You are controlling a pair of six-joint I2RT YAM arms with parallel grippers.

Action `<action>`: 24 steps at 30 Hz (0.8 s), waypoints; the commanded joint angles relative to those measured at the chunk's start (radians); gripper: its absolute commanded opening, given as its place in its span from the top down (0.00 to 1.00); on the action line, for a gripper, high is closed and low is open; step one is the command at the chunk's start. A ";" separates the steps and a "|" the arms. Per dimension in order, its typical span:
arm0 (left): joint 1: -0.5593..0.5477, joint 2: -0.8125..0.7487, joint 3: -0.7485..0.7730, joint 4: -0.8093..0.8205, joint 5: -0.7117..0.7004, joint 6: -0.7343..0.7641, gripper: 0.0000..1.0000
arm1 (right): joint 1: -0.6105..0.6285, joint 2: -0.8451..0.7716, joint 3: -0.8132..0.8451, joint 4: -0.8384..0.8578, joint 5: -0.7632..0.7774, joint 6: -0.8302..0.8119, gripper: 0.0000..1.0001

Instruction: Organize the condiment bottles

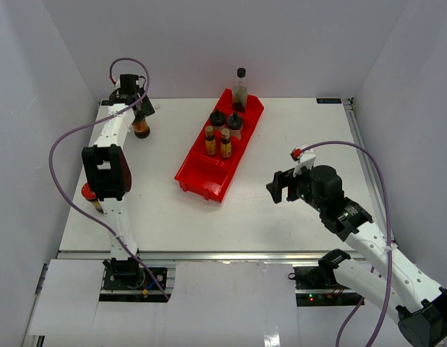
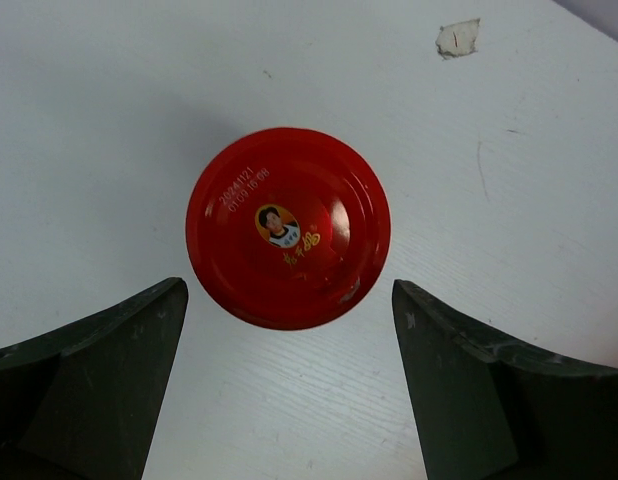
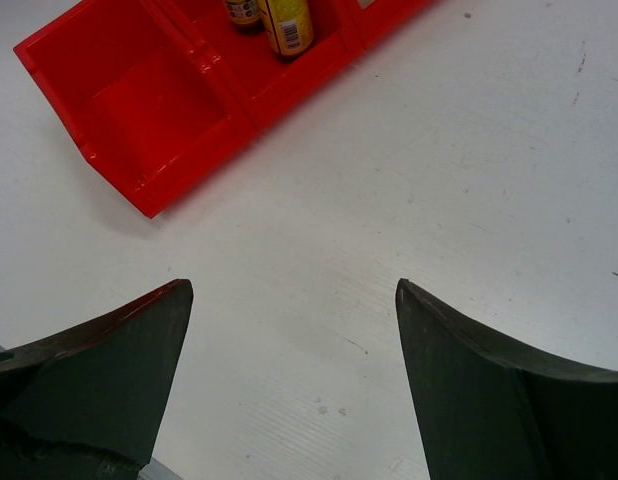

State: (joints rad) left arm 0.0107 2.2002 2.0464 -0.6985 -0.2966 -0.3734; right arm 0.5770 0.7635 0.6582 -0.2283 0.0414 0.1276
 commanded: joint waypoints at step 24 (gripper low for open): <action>0.040 0.072 0.008 0.155 0.069 0.113 0.45 | -0.002 -0.013 0.029 0.066 0.011 -0.011 0.11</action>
State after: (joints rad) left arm 0.0448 2.2860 2.0676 -0.5864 -0.2495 -0.2725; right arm 0.5770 0.7671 0.6582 -0.2073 0.0433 0.1242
